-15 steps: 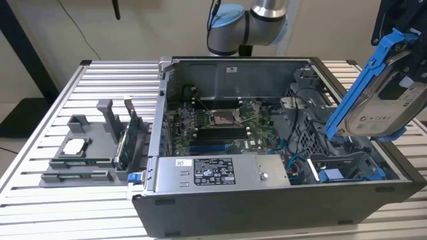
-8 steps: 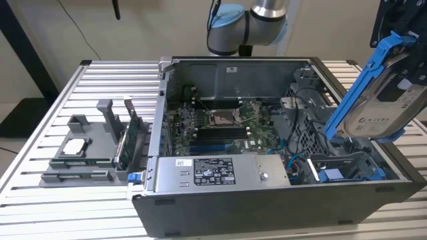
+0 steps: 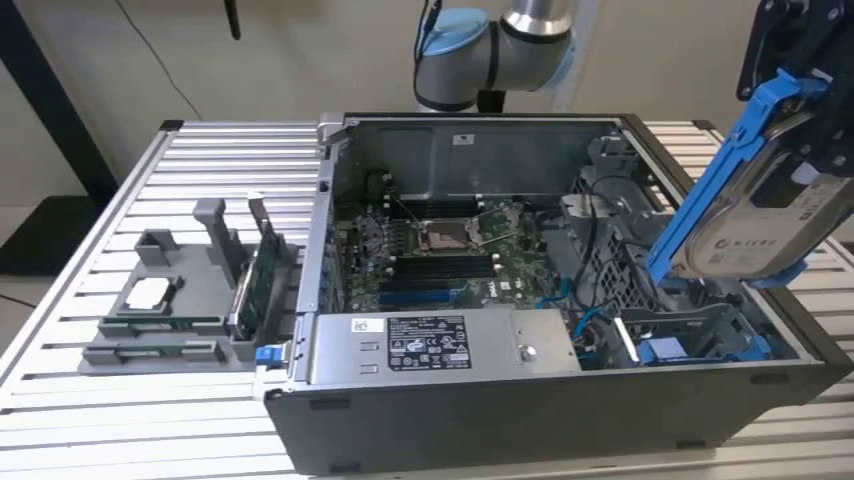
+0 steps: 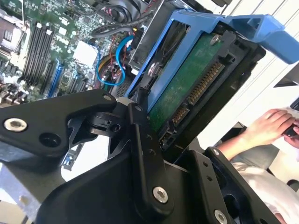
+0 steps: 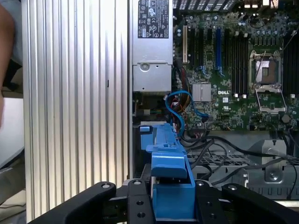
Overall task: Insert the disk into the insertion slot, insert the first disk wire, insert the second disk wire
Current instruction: 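Insert the disk into the insertion slot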
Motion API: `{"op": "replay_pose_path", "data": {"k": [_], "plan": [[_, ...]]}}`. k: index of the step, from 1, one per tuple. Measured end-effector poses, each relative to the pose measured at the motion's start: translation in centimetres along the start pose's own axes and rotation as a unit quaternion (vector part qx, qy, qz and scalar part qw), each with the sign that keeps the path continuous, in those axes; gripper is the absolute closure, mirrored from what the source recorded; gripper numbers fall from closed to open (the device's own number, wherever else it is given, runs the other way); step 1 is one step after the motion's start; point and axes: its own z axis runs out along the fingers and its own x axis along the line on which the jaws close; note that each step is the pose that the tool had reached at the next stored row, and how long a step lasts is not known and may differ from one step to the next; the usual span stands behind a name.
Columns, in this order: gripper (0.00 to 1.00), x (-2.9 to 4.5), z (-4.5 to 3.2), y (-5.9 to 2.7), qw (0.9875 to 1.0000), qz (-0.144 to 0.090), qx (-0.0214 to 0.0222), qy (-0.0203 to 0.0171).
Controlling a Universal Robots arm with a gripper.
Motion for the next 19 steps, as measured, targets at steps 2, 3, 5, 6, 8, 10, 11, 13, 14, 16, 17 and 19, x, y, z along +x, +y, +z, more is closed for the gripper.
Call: {"op": "replay_pose_path", "data": {"k": [2,3,5,6,8,10,11,13,14,16,17,19], "plan": [[0.67,0.0,0.06,0.0,1.0,0.0,0.0,0.0],[0.67,0.0,0.09,0.0,1.0,0.0,0.0,0.0],[0.67,0.0,0.14,-0.01,1.0,0.0,0.0,0.0],[0.67,0.0,0.18,-0.01,1.0,0.0,0.0,0.0],[0.67,0.0,0.24,-0.01,1.0,0.0,0.0,0.0],[0.67,0.0,0.32,-0.02,1.0,0.0,0.0,0.0],[0.67,0.0,0.35,-0.02,1.0,0.0,0.0,0.0],[0.67,0.0,0.36,-0.02,1.0,0.0,0.0,0.0001],[0.67,0.0,0.38,-0.02,1.0,0.0,0.0,0.0],[0.67,0.0,0.39,-0.02,1.0,0.0,0.0,0.0],[0.67,0.0,0.4,-0.02,1.0,0.0,0.0,0.0],[0.67,0.0,0.46,-0.02,1.0,0.0,0.0,-0.0001]]}}
